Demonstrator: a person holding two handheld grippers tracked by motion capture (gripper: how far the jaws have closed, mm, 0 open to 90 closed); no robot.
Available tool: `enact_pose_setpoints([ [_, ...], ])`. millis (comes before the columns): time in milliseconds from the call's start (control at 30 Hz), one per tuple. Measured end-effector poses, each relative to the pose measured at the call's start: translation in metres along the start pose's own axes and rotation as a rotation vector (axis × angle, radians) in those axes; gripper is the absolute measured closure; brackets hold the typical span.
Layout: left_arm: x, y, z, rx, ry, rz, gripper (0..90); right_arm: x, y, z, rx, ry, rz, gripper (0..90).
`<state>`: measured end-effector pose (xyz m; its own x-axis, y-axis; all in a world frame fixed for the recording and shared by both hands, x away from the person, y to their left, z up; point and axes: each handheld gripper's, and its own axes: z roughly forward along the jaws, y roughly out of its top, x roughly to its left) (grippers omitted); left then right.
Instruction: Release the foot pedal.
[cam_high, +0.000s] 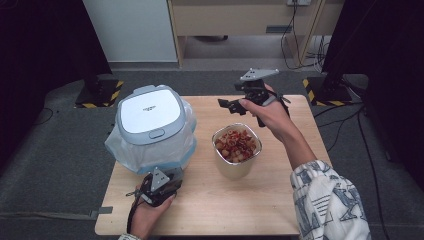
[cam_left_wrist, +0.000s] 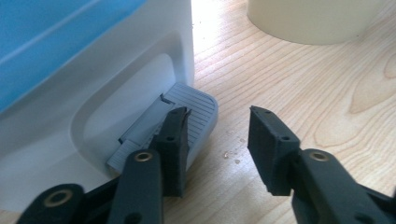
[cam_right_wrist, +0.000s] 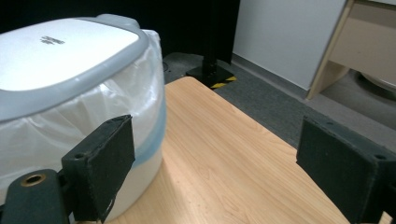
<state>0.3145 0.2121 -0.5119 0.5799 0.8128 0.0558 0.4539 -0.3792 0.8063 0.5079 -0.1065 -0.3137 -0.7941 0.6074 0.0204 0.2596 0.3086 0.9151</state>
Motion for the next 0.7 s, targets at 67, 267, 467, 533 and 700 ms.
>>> enact_pose_setpoints([
  [67, -0.001, 0.000, -0.002, -0.006, -0.001, -0.008, 52.1, -0.002, -0.004, -0.002, 0.002, -0.012, 0.004, 11.8],
  [267, -0.002, 0.001, -0.008, -0.020, -0.013, -0.026, 46.4, -0.012, -0.015, -0.014, -0.001, -0.079, 0.025, 11.5],
  [467, -0.005, 0.000, -0.016, -0.032, -0.036, -0.033, 44.3, -0.023, -0.030, -0.031, -0.013, -0.151, 0.059, 11.6],
  [533, -0.006, 0.000, -0.017, -0.035, -0.039, -0.033, 42.3, -0.026, -0.036, -0.038, -0.018, -0.172, 0.071, 11.3],
  [700, -0.004, -0.001, -0.020, -0.035, -0.041, -0.041, 35.9, -0.033, -0.050, -0.054, -0.024, -0.231, 0.109, 10.3],
])
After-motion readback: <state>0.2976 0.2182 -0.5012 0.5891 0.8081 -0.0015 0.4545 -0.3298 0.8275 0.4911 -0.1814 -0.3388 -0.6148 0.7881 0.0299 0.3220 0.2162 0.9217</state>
